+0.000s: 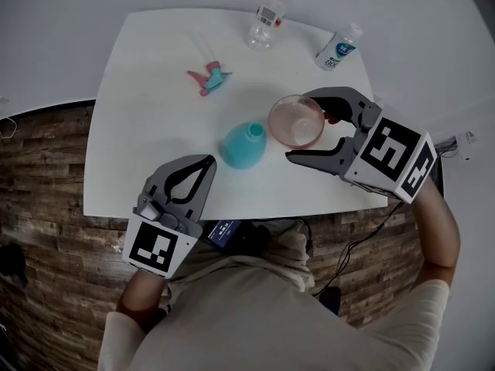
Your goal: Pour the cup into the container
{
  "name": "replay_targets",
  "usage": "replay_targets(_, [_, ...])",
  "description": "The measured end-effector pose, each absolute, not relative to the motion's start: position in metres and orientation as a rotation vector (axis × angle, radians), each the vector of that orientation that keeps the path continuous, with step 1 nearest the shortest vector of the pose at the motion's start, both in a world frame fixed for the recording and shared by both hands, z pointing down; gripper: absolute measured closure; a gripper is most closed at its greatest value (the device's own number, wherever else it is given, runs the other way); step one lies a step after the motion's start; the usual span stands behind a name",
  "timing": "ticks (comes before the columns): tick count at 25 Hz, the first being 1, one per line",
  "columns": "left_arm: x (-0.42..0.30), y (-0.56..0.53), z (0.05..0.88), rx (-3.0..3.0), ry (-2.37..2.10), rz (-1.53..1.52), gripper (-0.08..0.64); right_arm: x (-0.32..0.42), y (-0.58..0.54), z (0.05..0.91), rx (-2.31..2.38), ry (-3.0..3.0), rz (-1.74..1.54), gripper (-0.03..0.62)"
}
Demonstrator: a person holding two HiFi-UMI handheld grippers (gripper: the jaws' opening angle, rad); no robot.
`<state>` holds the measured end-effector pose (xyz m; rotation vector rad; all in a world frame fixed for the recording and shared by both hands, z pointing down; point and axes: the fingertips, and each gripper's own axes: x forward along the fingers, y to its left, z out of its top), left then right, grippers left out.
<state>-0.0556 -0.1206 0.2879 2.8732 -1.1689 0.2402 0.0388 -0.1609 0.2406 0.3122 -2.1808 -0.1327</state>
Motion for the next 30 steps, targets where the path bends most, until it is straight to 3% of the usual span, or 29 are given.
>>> replay_targets(30, [-0.051,-0.118,0.287,2.885,-1.151,0.220,0.549,0.034,-0.161,0.252,0.246,-2.039,-0.137,0.227])
